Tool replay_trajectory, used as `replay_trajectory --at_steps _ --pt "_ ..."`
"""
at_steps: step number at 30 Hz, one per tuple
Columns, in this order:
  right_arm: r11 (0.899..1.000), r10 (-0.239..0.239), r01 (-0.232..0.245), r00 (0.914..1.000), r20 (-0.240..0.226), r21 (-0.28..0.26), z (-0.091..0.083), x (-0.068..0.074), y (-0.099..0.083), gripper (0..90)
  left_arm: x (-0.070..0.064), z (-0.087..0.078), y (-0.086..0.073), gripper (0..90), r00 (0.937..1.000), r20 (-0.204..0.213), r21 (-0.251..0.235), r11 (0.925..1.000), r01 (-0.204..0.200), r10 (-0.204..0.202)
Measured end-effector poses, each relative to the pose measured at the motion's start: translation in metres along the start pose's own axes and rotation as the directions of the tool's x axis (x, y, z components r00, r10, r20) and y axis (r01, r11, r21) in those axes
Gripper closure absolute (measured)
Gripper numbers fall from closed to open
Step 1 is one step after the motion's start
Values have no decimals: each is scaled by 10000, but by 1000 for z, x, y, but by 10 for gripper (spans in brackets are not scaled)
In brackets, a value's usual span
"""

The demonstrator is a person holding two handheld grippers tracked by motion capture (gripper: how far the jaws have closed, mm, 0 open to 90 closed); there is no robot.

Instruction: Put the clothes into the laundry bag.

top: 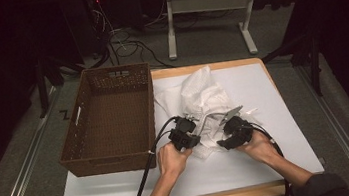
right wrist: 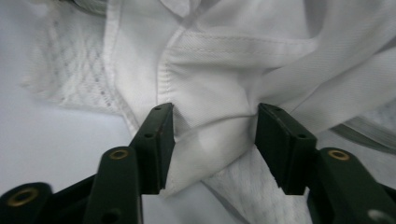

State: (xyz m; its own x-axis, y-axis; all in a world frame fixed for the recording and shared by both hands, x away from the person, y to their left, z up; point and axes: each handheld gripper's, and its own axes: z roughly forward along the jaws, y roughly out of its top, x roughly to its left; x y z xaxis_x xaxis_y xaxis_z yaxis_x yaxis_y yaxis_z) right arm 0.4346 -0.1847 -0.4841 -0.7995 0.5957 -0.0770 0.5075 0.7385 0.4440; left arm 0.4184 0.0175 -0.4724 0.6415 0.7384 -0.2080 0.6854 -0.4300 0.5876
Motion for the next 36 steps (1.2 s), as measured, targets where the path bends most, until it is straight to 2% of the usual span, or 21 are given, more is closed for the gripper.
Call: replay_trajectory --at_steps 3,5,7,9,12,15,20,24,31,35,36 --pt "10000 58 -57 9997 -216 31 6 -2 4 611 0 0 0 882 10000 12 0 10000 -13 13" --pt "9999 -111 113 9994 -334 44 7 -1 7 727 -1 0 0 882 10000 4 -4 10000 -16 16" --pt "9989 -455 458 9986 -264 85 8 2 10 837 -2 0 0 881 10000 32 2 10000 -29 29" --pt "9974 -692 694 9975 -125 187 9 4 14 889 -2 0 0 882 10000 39 -11 10000 -67 67" --pt "9976 -696 696 9975 -115 47 10 5 19 897 -1 0 0 882 10000 61 -8 10000 -71 71" --pt "9972 -567 560 9983 -113 -487 7 5 24 898 -1 -1 0 882 9999 92 -29 10000 -69 69" --pt "9869 -430 461 9988 231 -1548 2 5 41 898 -2 -4 -1 883 9998 102 -35 9999 -168 169" --pt "9868 -426 502 9977 527 -1537 10 4 54 897 -4 -10 -2 884 9998 53 -90 9997 -209 209" --pt "9879 66 89 9950 1000 -1546 32 -1 69 894 -3 -17 -8 885 9998 83 -196 9997 -169 171" --pt "9910 -241 424 9896 1419 -1272 41 1 72 879 1 -19 -11 884 9999 108 -370 9993 -48 52" --pt "9916 -380 557 9882 1483 -1170 42 3 72 850 1 -18 -12 883 9999 105 -413 9991 -26 31"
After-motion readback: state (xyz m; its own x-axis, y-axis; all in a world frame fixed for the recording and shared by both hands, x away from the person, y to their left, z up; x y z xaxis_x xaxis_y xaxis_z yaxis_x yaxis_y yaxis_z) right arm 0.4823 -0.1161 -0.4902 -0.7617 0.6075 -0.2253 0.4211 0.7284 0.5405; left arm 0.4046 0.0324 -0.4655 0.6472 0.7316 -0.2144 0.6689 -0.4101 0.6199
